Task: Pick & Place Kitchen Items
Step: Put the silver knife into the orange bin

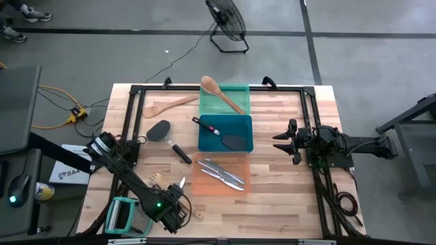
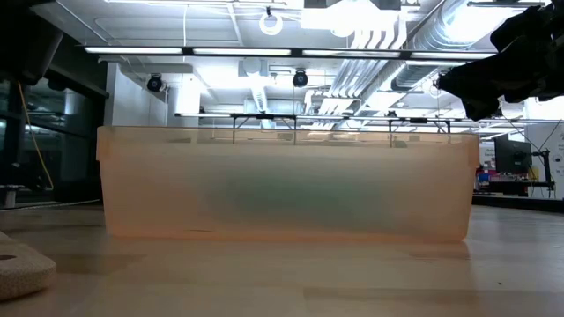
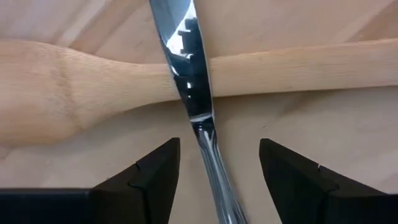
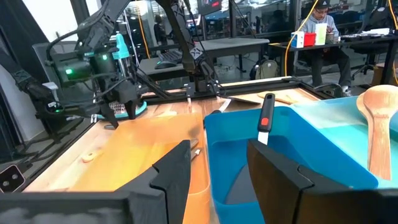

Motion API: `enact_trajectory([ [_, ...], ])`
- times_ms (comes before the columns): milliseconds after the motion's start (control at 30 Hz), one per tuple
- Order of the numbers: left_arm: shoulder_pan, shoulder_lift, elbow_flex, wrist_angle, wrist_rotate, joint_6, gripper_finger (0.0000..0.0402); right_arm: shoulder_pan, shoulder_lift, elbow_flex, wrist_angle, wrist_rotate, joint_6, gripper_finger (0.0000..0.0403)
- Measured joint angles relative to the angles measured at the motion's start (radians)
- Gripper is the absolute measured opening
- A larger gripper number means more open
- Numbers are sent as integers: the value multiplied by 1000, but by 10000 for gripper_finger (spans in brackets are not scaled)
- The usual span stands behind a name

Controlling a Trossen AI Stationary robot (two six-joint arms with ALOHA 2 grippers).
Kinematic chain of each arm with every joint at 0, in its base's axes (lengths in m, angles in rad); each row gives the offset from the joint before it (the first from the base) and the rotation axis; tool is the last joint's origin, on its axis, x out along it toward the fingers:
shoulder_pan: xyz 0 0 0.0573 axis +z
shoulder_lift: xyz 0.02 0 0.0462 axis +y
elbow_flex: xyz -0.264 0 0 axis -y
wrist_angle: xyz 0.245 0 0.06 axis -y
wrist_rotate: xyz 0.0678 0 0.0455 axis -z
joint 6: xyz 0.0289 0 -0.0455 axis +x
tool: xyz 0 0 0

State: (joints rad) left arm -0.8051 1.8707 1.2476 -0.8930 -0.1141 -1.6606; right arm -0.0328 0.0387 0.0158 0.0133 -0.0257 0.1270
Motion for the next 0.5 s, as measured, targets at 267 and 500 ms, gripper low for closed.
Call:
enact_trajectory([
  [267, 1, 28, 2, 8, 21, 1, 215, 0, 0, 0, 1, 0, 0, 149],
  [500, 18, 30, 2, 16, 23, 13, 171, 0, 0, 0, 1, 0, 0, 149],
])
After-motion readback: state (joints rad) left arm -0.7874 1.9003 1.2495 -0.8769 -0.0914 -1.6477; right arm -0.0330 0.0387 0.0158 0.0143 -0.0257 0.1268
